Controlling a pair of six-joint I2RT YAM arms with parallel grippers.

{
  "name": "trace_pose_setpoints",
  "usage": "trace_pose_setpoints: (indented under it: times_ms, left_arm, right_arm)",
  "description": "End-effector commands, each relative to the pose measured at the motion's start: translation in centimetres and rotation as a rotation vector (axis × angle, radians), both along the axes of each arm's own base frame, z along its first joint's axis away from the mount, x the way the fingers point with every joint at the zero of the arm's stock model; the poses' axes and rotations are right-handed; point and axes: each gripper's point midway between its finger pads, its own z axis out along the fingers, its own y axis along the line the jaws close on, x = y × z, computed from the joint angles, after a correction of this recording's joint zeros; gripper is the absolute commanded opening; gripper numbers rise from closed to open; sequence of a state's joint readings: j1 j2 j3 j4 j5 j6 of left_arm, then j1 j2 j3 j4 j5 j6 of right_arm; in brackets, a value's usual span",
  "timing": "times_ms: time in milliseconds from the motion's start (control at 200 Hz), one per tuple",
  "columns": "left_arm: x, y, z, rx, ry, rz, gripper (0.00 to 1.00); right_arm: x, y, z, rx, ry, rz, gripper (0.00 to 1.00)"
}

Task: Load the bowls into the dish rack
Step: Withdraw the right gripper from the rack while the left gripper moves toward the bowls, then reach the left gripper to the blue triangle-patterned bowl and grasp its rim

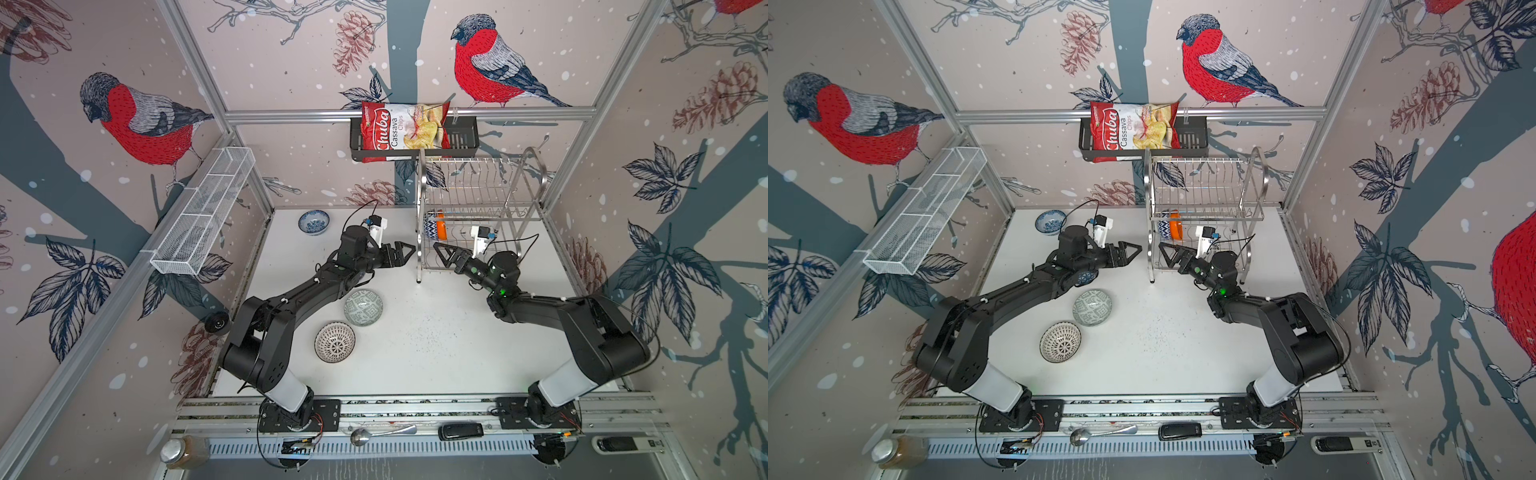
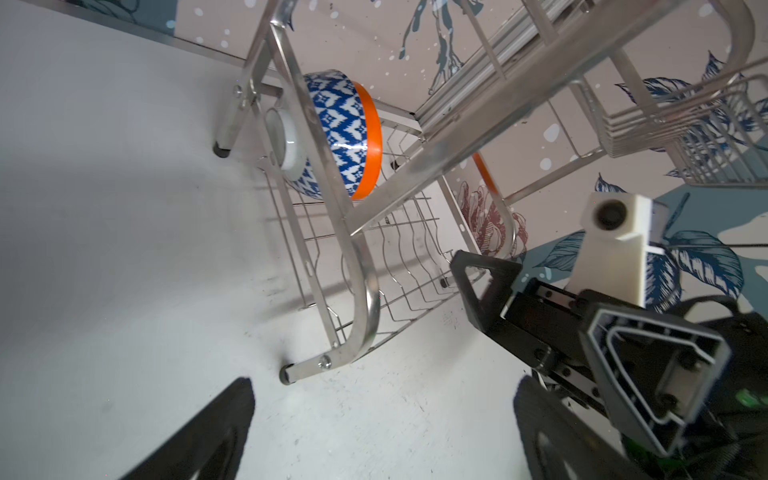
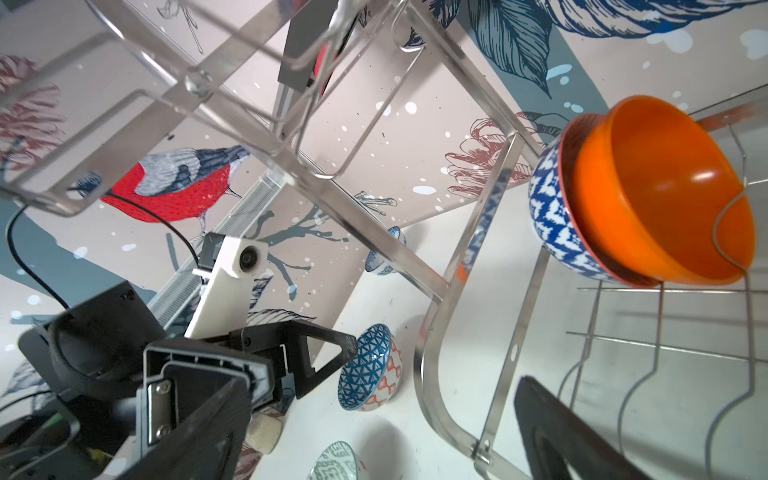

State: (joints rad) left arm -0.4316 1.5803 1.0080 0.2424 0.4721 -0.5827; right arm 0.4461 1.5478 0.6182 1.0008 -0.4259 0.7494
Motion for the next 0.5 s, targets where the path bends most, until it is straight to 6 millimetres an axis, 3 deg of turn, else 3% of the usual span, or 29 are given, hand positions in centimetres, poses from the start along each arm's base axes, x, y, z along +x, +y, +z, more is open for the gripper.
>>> trace_pose_setpoints:
  times_ms: [0,230,465,495]
  left_arm:
    - [0.5,2.4,-0.8,0.063,0.074,0.107,0.98]
    - [0.0,8.0,-0.8,0.155,0.158,0.278,0.97]
    - [-1.6,17.8,-2.5,0.315,0.257,0.562,0.97]
    - [-2.2,18.9,-3.7,0.327,0.283,0.583,0.97]
  right_arm:
    - [-0.2,-0.1,-1.8,-0.191,0.021,-0.070,1.00]
    - [-2.4,2.1,-0.7,-0.320,0.008,-0.058,1.00]
    - [-4.9,5.5,0.9,-0.409,-0.040,-0.036,0.99]
    - [-5.0,5.7,0.8,-0.416,-0.041,-0.038,0.99]
